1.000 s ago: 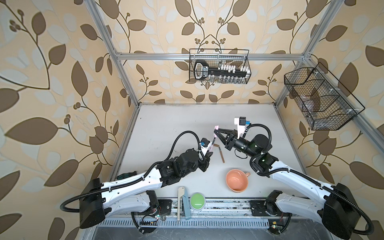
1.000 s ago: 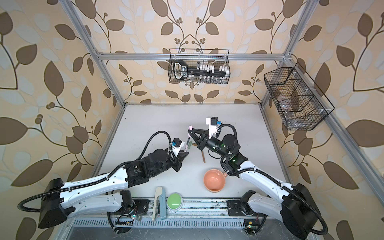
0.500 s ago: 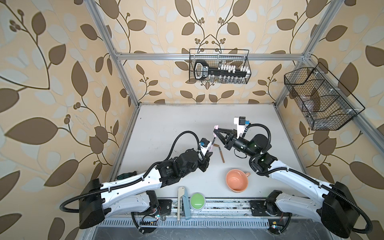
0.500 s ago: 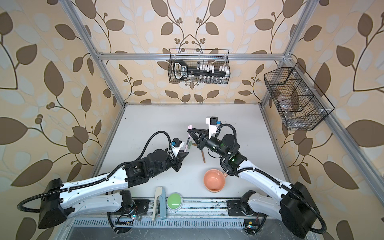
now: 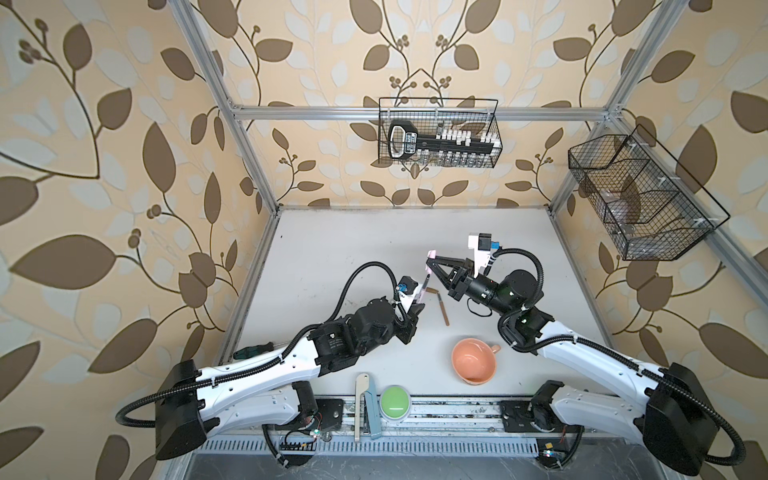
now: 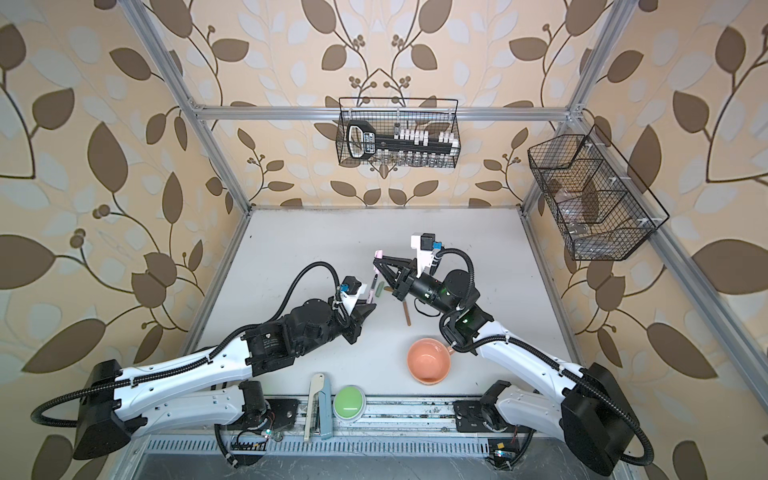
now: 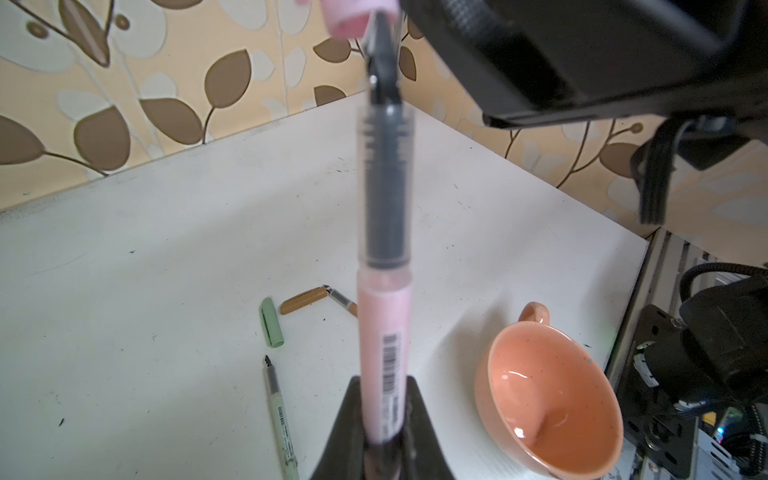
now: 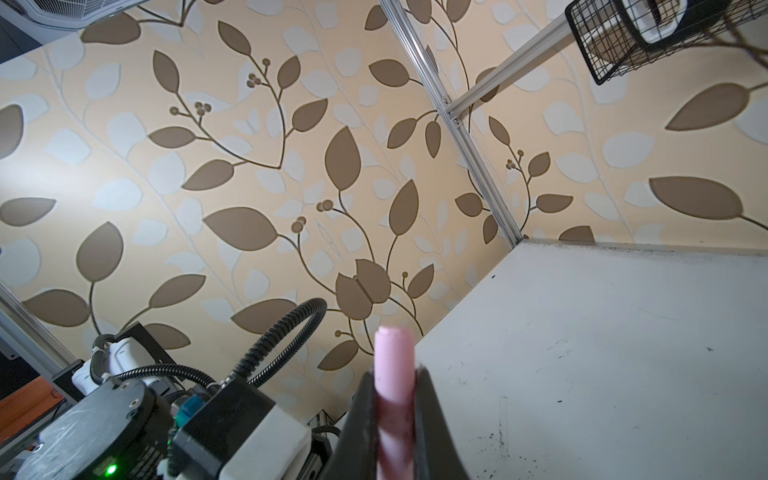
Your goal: Insert the pens into the pen caps
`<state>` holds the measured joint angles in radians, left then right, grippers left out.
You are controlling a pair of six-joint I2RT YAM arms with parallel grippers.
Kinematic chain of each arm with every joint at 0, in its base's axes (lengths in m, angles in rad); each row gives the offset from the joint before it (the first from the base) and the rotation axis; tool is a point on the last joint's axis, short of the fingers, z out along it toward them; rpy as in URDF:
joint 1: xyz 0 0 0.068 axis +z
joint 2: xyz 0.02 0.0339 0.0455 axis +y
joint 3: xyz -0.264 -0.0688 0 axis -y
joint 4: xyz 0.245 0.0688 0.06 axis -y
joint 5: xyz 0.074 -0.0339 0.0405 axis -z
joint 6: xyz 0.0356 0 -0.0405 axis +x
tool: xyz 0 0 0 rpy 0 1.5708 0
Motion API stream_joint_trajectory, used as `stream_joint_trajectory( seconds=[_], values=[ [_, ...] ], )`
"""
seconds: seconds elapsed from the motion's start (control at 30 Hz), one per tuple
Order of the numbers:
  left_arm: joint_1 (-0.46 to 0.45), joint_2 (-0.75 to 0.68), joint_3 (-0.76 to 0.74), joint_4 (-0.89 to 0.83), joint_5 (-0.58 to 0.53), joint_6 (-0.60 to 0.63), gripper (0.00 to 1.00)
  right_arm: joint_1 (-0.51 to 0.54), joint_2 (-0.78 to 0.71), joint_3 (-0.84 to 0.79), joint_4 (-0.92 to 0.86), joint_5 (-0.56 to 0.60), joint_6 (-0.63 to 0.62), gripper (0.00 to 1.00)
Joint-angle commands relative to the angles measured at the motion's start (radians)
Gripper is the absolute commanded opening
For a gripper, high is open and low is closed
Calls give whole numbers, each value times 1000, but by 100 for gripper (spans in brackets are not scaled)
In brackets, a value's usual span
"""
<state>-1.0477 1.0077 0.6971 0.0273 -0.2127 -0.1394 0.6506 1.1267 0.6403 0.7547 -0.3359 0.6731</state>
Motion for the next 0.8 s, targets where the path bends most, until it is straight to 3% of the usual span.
stream_joint_trajectory(
  seconds=[0.0, 0.37, 0.77],
  values=[
    [-3, -27, -5, 69, -1, 9, 0, -2, -29, 18, 0, 21, -4, 4],
    [-3, -15, 1, 62, 14, 9, 0, -1, 12, 61, 80, -2, 12, 3],
    [-4, -26, -1, 63, 6, 17, 0, 13, 34, 58, 55, -3, -2, 3]
  ],
)
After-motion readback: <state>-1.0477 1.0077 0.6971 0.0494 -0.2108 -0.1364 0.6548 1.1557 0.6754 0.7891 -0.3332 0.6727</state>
